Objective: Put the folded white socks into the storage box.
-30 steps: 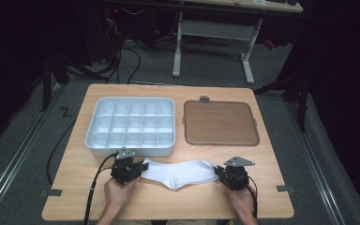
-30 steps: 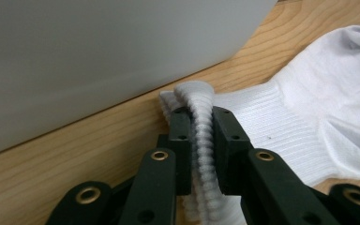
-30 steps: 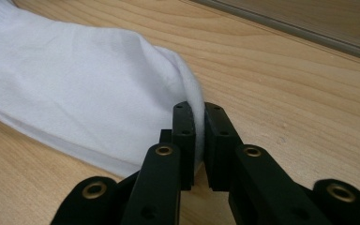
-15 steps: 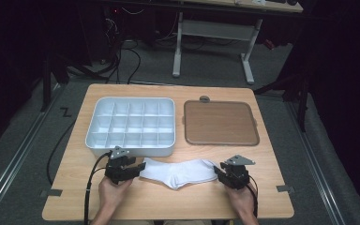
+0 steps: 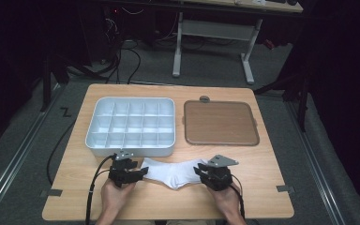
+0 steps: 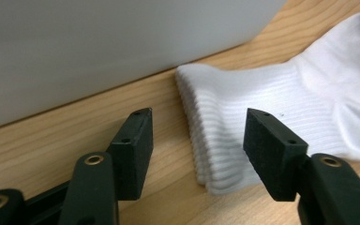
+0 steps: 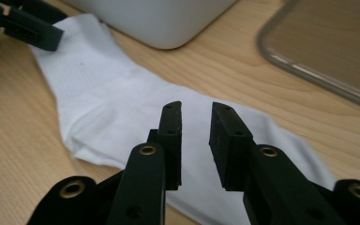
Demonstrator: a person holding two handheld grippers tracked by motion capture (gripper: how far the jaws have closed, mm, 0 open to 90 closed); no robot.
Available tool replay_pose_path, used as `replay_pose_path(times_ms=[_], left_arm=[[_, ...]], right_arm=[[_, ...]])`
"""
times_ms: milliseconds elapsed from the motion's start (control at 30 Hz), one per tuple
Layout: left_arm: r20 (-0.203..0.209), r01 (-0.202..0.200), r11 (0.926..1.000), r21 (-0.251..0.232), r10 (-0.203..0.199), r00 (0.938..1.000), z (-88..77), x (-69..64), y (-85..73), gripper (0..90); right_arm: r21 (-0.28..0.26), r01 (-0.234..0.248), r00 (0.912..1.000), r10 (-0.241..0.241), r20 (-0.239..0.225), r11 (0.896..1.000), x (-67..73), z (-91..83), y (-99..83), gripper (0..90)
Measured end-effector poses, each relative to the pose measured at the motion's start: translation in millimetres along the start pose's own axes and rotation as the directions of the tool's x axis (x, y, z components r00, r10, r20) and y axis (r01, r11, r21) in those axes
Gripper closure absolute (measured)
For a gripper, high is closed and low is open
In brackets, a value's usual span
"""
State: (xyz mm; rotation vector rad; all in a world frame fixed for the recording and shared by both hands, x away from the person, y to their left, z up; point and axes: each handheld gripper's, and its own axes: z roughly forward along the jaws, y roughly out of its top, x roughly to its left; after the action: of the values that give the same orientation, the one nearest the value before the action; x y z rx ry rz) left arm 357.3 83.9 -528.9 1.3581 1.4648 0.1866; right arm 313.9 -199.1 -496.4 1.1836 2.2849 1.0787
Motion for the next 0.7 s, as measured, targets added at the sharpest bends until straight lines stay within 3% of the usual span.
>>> replay_pose_path(times_ms=[200,333,433,633,700], left_arm=[[-0.016,-0.012,0.9999,0.003,0.012,0.9998,1.7,-1.9,-2.2,42.5],[-0.026,-0.027,0.9996,0.000,0.027,0.9993,2.8,-3.9,-3.8,42.9],[-0.036,-0.044,0.9990,-0.003,0.044,0.9984,4.1,-5.4,-5.0,43.8],[-0.057,-0.081,0.9967,-0.007,0.080,0.9951,7.3,-8.9,-7.5,47.0],[-0.043,-0.081,0.9967,-0.006,0.080,0.9959,8.4,-10.1,-7.9,53.6]], right_arm=[[0.008,0.042,0.9940,-0.041,-0.101,0.999,34.3,32.3,10.1,76.0],[0.018,0.055,0.9933,-0.053,-0.103,0.998,40.9,40.8,11.5,75.2],[0.056,0.065,0.9945,-0.061,-0.085,0.996,42.9,48.5,6.5,72.5],[0.067,0.090,0.9948,-0.086,-0.054,0.994,44.6,48.1,-2.6,70.1],[0.065,0.102,0.9940,-0.099,-0.046,0.993,45.8,48.4,-3.1,69.8]])
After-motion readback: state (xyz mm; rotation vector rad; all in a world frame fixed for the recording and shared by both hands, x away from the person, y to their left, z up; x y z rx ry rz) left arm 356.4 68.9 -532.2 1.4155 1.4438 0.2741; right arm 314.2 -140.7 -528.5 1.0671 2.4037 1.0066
